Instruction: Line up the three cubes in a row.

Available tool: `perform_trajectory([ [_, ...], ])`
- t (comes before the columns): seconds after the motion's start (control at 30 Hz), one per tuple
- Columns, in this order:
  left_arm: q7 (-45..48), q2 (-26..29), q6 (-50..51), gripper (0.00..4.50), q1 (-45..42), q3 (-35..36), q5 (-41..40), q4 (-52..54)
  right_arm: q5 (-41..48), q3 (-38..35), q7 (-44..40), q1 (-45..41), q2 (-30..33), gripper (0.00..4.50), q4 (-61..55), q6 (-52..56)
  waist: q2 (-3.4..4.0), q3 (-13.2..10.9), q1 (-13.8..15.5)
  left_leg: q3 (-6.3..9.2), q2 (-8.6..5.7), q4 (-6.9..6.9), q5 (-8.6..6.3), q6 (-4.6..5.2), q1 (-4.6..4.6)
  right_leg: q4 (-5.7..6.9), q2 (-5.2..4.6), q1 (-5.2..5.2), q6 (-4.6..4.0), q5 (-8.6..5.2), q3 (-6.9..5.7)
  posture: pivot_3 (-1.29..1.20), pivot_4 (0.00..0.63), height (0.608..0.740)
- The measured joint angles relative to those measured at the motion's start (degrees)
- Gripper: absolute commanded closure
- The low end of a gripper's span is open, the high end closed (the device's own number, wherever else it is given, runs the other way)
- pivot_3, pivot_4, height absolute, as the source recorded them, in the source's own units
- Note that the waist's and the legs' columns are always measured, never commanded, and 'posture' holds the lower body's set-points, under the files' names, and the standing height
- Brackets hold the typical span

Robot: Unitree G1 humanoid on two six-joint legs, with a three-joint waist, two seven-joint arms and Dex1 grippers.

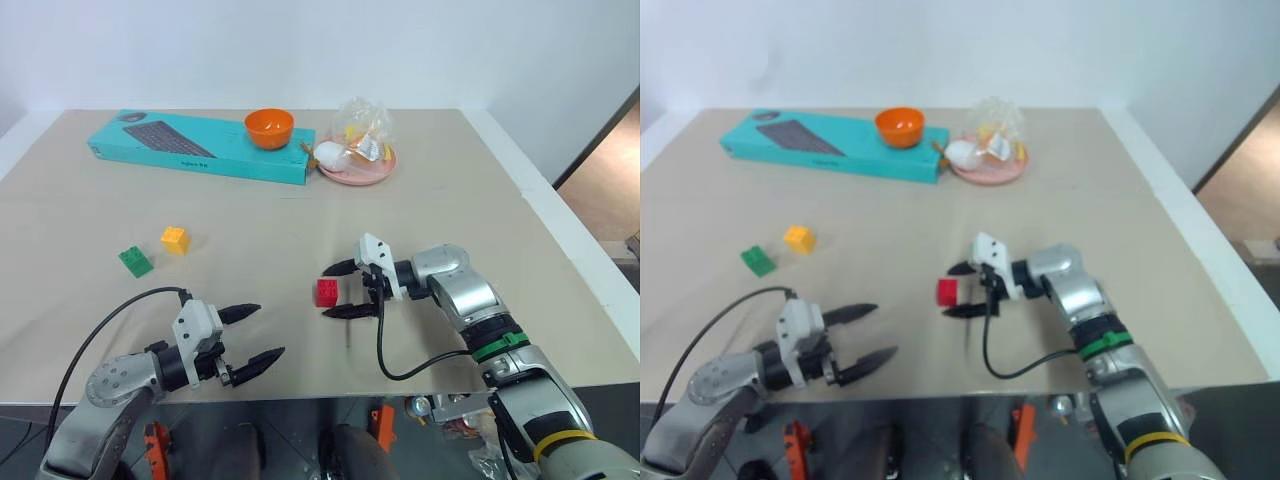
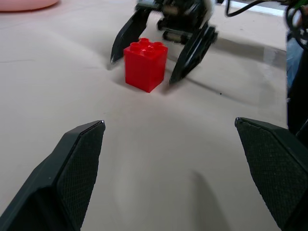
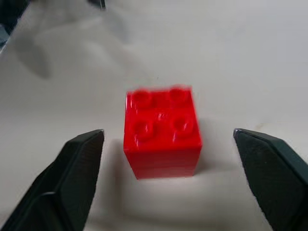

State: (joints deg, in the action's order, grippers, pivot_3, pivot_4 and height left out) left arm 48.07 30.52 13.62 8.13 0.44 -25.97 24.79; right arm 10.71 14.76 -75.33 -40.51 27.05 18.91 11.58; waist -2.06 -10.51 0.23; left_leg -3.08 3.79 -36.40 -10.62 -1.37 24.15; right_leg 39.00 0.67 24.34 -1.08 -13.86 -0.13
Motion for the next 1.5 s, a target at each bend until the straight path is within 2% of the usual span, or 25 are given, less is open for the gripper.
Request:
perform_trajectory([
  [0.17,-5.4,-1.8,1.3,0.0,-0.4,3.5,-0.9,-0.1,5.4,-4.4,3.4,3.7,2.2,0.03,-14.5,8.6,0.0,0.0,0.0,0.04,0.02,0.01,0.0,-0.01,0.0,0.0,-0.06,0.0,0.0,0.0,-0.03,0.0,0.15,0.74],
  [0.4,-18.0,-6.5,2.2,0.0,-3.2,10.3,0.5,-1.4,11.5,-8.1,11.4,12.6,4.1,0.03,-34.5,18.1,-0.02,0.0,0.0,0.03,0.01,0.0,0.0,-0.01,-0.01,0.0,-0.06,-0.01,0.02,0.01,0.0,0.0,0.15,0.74],
  [0.57,-18.6,-5.9,3.5,0.0,-3.5,14.4,-2.3,-2.9,11.9,-8.1,16.3,15.4,3.7,0.03,-38.8,19.1,-0.03,0.0,0.0,0.02,0.01,-0.01,0.0,-0.02,-0.01,0.0,-0.03,-0.01,0.01,0.02,-0.03,0.0,0.15,0.74],
  [0.7,-13.5,1.1,5.5,0.0,-6.0,20.3,-6.5,-8.3,11.9,-8.1,19.2,15.4,3.2,0.03,-39.0,19.0,-0.05,0.0,0.0,0.02,0.03,-0.01,0.01,-0.03,-0.01,0.0,0.04,0.01,-0.08,0.01,-0.16,0.0,0.15,0.74],
  [0.77,-9.5,6.3,5.6,0.0,-8.6,23.0,-7.5,-14.0,11.9,-8.0,19.8,15.3,3.0,0.03,-39.0,18.4,-0.05,0.0,0.0,0.04,0.03,0.0,0.0,-0.03,0.02,0.0,0.04,0.01,-0.15,-0.03,-0.24,0.0,0.15,0.74],
  [1.0,2.4,17.2,5.5,0.0,-16.9,23.7,-6.5,-31.7,8.4,-6.2,20.7,15.2,3.0,0.03,-36.8,12.4,-0.07,0.0,0.0,-0.05,0.0,0.05,-0.03,-0.08,0.13,-0.03,0.02,0.13,-0.15,-0.07,-0.24,0.0,0.15,0.74],
  [1.17,8.2,18.4,3.7,0.0,-23.2,20.3,-3.3,-43.0,7.9,-6.1,21.0,15.2,3.0,0.03,-36.3,11.1,-0.09,0.0,0.0,-0.09,0.0,0.07,-0.04,-0.1,0.16,-0.04,-0.04,0.14,-0.12,-0.09,-0.23,0.0,0.15,0.74],
  [1.5,13.8,18.4,-4.2,0.0,-32.6,15.0,4.1,-57.5,8.6,-6.1,20.6,16.8,4.2,0.03,-36.5,10.8,-0.11,0.0,0.0,-0.02,0.04,0.07,-0.04,-0.1,0.17,-0.01,0.02,0.14,-0.12,-0.08,-0.29,0.0,0.15,0.74],
])
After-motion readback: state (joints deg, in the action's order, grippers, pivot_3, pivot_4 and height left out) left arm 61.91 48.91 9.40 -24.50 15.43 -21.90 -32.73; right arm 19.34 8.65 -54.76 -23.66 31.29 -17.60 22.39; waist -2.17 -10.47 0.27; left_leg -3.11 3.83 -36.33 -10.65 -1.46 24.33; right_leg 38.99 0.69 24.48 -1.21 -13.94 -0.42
